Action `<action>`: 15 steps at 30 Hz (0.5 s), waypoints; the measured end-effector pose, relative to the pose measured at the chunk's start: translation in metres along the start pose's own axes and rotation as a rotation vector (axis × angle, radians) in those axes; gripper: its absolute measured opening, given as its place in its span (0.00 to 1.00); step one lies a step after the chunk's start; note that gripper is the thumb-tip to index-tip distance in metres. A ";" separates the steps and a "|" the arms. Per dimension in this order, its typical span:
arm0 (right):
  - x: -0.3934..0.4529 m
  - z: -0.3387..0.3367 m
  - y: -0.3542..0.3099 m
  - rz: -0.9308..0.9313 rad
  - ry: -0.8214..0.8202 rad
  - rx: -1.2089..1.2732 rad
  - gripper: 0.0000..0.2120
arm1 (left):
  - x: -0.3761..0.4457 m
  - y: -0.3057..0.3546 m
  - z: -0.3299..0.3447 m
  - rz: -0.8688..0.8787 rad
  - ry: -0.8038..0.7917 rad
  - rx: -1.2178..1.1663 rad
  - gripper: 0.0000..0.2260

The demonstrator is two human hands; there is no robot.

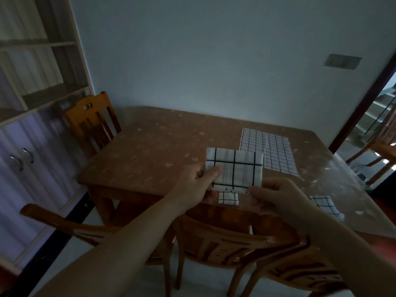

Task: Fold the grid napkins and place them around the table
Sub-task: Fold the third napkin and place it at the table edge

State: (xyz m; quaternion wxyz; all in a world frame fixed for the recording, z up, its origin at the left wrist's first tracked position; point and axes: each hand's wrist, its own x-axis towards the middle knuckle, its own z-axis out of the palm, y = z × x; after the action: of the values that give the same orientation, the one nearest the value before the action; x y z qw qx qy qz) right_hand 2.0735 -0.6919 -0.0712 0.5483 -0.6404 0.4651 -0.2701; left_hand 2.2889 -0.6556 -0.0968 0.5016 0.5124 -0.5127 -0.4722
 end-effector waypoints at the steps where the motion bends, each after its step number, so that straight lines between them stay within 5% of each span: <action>1: 0.002 -0.009 0.002 0.005 0.026 0.052 0.04 | 0.000 0.003 0.002 -0.064 -0.057 -0.022 0.11; 4: 0.005 -0.037 0.005 0.032 0.038 0.226 0.07 | 0.001 0.012 0.007 -0.145 -0.159 0.037 0.09; 8: 0.009 -0.059 0.003 -0.026 0.000 0.199 0.19 | 0.006 0.026 0.022 -0.201 -0.106 0.041 0.08; 15: 0.015 -0.029 0.022 0.043 -0.050 0.258 0.11 | 0.006 0.008 0.039 -0.183 0.062 0.113 0.06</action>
State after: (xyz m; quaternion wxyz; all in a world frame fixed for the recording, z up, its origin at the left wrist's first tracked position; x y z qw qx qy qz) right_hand 2.0483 -0.7182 -0.0875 0.6431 -0.5609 0.4265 -0.2998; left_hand 2.2499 -0.6629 -0.0902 0.4424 0.5988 -0.4738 -0.4703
